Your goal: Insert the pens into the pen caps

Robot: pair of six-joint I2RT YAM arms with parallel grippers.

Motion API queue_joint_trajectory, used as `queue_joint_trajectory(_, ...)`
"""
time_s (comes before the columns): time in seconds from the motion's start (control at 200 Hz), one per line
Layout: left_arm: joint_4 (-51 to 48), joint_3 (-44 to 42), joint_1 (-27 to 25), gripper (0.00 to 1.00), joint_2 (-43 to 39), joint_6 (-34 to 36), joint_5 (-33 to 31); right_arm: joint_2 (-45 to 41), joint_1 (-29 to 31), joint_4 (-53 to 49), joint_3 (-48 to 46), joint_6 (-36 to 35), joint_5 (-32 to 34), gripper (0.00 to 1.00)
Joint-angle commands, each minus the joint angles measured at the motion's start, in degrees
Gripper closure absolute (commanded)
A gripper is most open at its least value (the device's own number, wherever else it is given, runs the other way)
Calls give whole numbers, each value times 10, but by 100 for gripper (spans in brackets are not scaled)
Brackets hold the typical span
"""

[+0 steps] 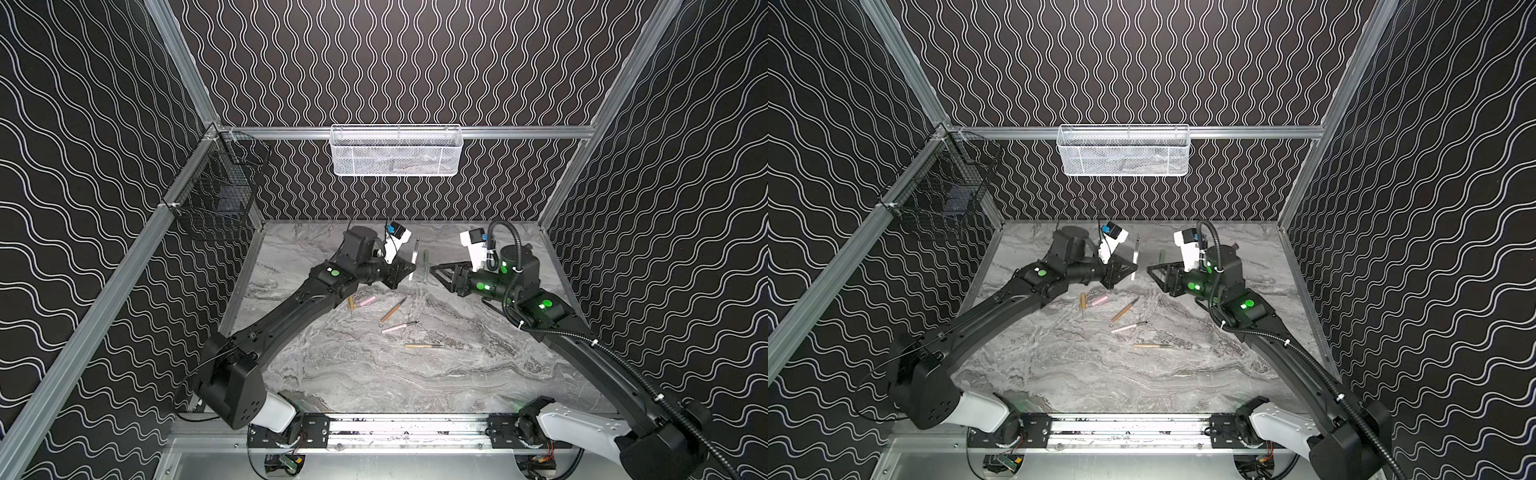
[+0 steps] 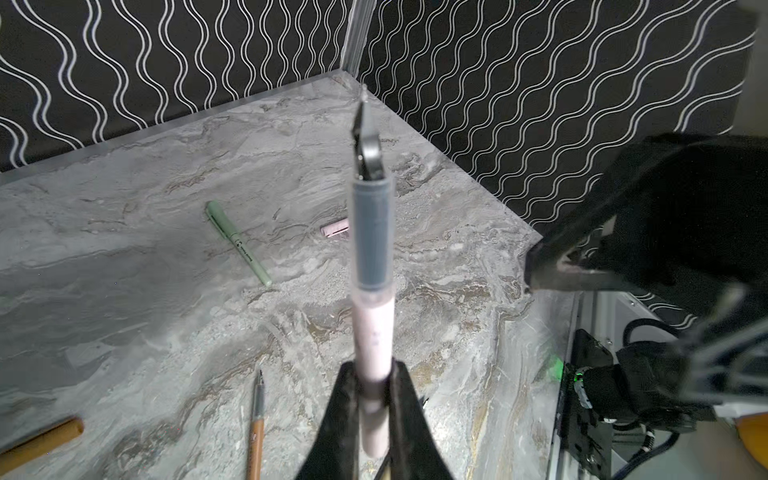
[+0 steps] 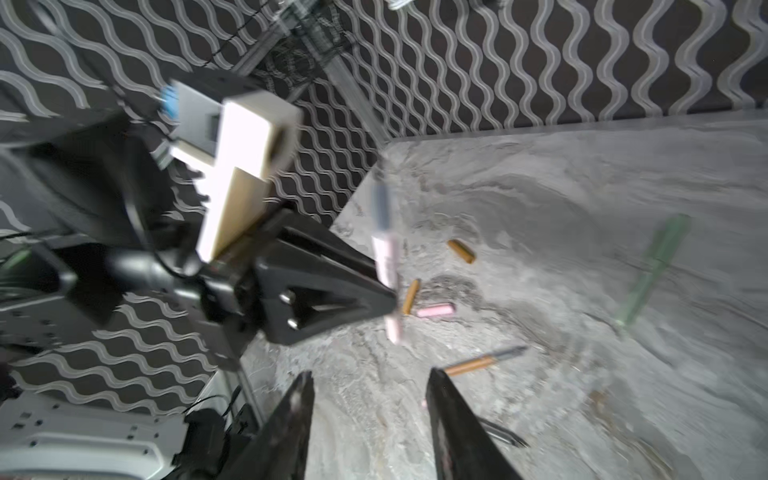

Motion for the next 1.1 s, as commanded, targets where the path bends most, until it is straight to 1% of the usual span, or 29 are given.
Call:
queue_joint_trajectory(0.0,67,-12,-7,97,-19,-6,17,18,21,24,28,-15,19,50)
queue_joint_trajectory(0.105,51,-9,-11,97,-28,7,16,38,31,21,48,-19,43,49)
queue_joint_trajectory(0.285,54,-14,-16,97,-36,5,19,55,34,40,62,-15,51,49)
queue_joint_trajectory(0.435,61,-16,-19,97,-43,2,27,70,34,44,73,-12,67,54)
queue_joint_trajectory(0.616,65,-17,-21,97,-43,0,41,89,36,46,88,-13,61,60)
queue_joint_trajectory(0.666,66,-18,-22,97,-45,0,39,92,37,49,89,-12,59,67)
queue_joint_trajectory(0.766,62,-17,-22,97,-44,3,38,95,38,45,98,-14,50,87)
queue_joint_trajectory(0.796,62,-16,-21,94,-44,3,41,95,38,42,100,-16,50,92)
queue_joint_trajectory(0.821,61,-16,-22,89,-43,2,44,95,41,41,101,-18,52,95)
queue_joint_trajectory(0.876,66,-17,-21,67,-42,1,48,91,43,38,100,-18,59,97)
queue_joint_trajectory(0.946,64,-18,-22,51,-39,4,51,82,43,38,96,-18,72,98)
queue_joint_trajectory(0.996,60,-15,-22,47,-37,6,50,77,43,37,93,-19,80,98)
queue_joint_trajectory(1.096,58,-16,-22,49,-36,11,49,70,43,32,94,-21,89,98)
